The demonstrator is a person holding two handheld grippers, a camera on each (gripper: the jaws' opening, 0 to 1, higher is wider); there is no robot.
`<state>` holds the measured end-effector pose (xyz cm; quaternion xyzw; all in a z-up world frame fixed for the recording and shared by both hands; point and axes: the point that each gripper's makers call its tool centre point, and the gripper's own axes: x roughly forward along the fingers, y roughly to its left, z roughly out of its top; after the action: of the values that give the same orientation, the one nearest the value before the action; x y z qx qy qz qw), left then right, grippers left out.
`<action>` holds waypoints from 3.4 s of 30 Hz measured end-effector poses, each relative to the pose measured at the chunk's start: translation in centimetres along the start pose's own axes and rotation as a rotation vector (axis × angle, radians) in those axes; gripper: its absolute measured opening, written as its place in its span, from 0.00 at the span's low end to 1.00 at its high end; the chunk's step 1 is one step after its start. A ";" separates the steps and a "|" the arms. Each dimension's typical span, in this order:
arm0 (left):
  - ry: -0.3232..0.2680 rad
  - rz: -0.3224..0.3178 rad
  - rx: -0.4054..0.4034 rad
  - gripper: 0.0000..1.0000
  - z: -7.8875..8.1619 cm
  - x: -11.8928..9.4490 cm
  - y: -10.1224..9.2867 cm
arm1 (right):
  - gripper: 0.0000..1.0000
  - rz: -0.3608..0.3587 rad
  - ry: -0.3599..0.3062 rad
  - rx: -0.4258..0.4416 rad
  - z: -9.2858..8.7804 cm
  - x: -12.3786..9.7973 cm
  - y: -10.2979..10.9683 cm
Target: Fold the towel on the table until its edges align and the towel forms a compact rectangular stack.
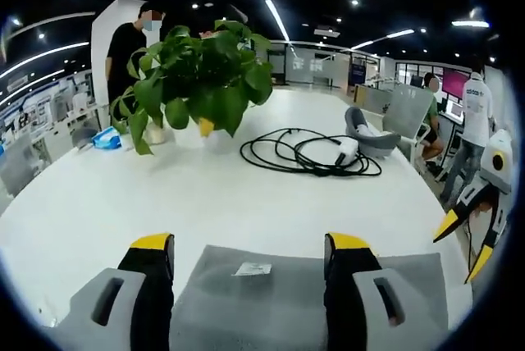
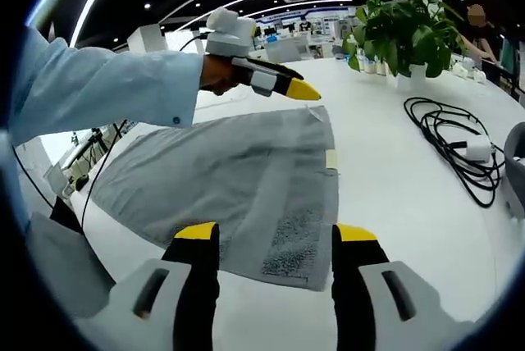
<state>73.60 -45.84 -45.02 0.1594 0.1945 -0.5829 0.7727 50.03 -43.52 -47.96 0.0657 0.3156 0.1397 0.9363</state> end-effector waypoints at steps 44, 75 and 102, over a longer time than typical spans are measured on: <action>0.223 0.006 -0.011 0.39 -3.7 4.2 3.4 | 0.50 -0.004 0.045 0.013 -1.4 1.2 -1.0; 0.341 -0.061 0.025 0.12 -4.9 4.7 2.1 | 0.37 -0.086 0.168 -0.013 -2.3 1.5 -2.0; 0.361 -0.086 0.095 0.05 -4.1 4.2 0.5 | 0.01 -0.119 0.300 -0.066 -3.6 1.0 -2.0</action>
<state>74.67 -47.27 -50.62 0.2894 0.3089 -0.5858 0.6911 49.09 -45.03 -51.79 -0.0055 0.4505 0.1023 0.8869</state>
